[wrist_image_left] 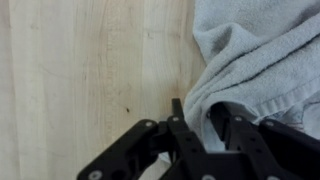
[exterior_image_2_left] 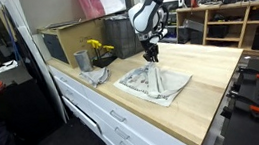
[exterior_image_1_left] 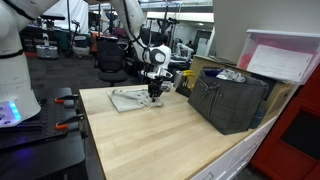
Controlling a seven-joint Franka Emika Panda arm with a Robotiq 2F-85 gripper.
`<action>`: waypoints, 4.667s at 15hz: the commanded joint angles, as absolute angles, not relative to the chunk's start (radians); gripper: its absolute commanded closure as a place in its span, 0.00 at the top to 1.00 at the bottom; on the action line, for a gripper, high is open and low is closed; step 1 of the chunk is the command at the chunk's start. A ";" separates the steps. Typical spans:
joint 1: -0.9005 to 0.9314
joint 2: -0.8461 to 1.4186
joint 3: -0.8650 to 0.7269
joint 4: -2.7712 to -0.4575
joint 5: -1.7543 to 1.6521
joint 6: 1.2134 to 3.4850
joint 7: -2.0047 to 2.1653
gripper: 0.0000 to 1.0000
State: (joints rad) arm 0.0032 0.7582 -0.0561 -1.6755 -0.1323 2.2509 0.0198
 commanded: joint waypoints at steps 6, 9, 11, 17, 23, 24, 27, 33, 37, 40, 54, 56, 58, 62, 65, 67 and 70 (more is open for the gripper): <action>-0.010 0.740 -0.050 -1.643 -0.104 2.137 0.026 0.00; 0.000 0.738 -0.042 -1.613 -0.085 2.093 0.038 0.00; 0.011 0.737 -0.031 -1.589 -0.074 2.065 0.042 0.00; 0.058 0.745 0.023 -1.509 -0.062 2.018 0.032 0.00; 0.111 0.768 0.073 -1.432 -0.024 1.931 0.033 0.00; 0.120 0.772 0.077 -1.419 -0.023 1.920 0.035 0.00; 0.144 0.789 0.092 -1.366 -0.011 1.869 0.030 0.00; 0.200 0.865 0.092 -1.212 -0.003 1.802 0.104 0.00; 0.214 0.936 0.086 -1.082 0.026 1.856 0.208 0.00; 0.217 0.986 0.075 -0.996 0.035 1.895 0.267 0.00; 0.161 1.003 -0.028 -1.009 -0.020 2.015 0.237 1.00; 0.132 1.015 -0.036 -1.047 -0.029 2.020 0.205 1.00; 0.102 1.027 -0.037 -1.088 -0.036 2.023 0.162 1.00; 0.043 1.059 -0.025 -1.138 -0.039 2.033 0.035 1.00; 0.003 1.092 -0.013 -1.129 -0.022 2.015 -0.030 0.75; -0.011 1.103 -0.008 -1.129 -0.016 2.006 -0.047 0.66; -0.030 1.108 0.009 -1.124 0.005 1.982 -0.049 0.43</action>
